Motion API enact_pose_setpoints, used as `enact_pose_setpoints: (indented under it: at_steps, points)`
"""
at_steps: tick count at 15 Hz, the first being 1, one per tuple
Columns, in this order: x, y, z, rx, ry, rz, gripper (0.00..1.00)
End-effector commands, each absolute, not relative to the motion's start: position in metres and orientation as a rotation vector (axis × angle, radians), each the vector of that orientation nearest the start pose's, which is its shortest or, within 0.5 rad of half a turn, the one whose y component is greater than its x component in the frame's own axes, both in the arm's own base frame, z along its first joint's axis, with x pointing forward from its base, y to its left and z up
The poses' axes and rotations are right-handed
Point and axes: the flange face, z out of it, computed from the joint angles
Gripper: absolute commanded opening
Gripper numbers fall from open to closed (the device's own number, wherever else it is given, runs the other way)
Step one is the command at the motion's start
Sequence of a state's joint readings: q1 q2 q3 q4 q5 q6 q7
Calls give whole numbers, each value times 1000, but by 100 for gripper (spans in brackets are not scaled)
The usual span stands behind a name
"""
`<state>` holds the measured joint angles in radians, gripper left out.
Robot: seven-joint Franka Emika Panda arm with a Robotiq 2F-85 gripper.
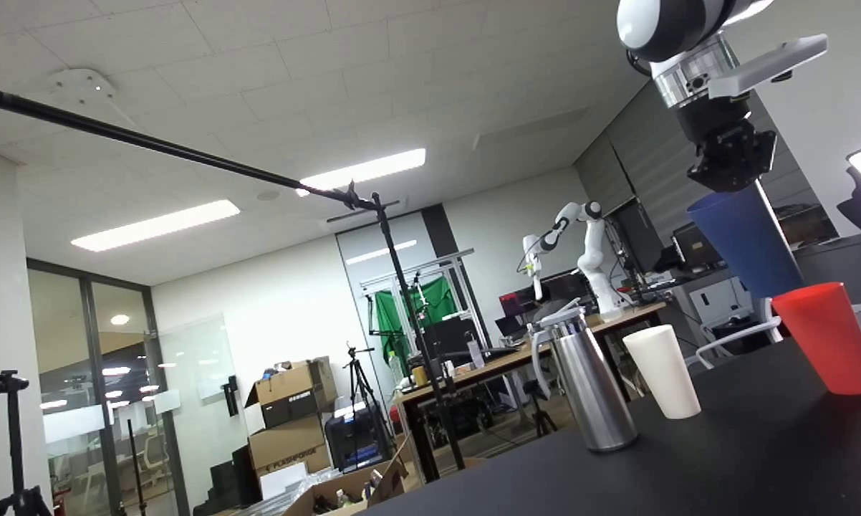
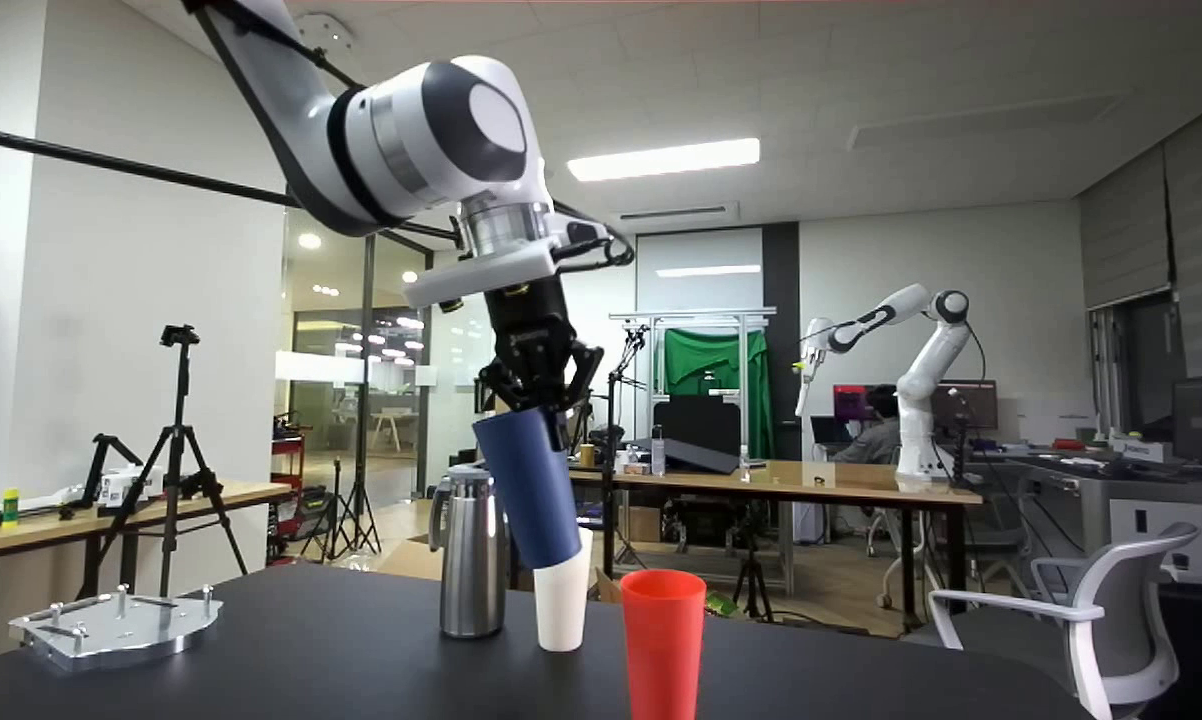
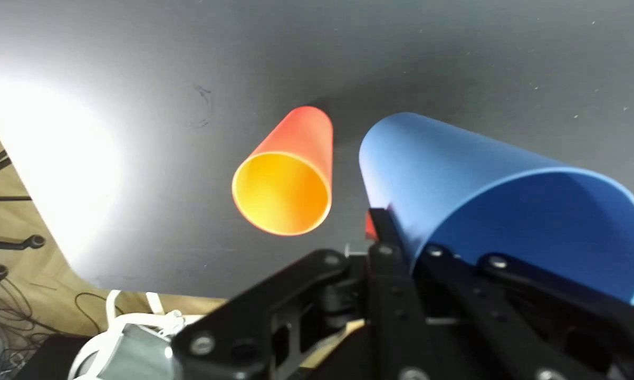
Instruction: Put the blue cup inside the pink cup, put the white cup inside the blue cup
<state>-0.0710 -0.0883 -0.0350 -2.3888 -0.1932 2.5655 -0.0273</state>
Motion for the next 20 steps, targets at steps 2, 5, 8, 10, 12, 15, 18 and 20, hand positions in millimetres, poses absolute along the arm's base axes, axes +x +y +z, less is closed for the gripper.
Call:
enact_pose_setpoints:
  at_steps: [2,5,8,10,12,15,18,20]
  points:
    - [534,-98,409,-3300,3,-483,1]
    - [556,-124,418,-3299,67,-501,1]
    - [575,-140,413,-3296,118,-464,1]
    - [584,-147,402,-3293,145,-421,1]
    - [590,-151,386,-3284,163,-364,1]
    - [597,-151,367,-3265,184,-317,1]
    - [602,-151,352,-3260,186,-309,1]
    - [603,-150,343,-3252,181,-288,1]
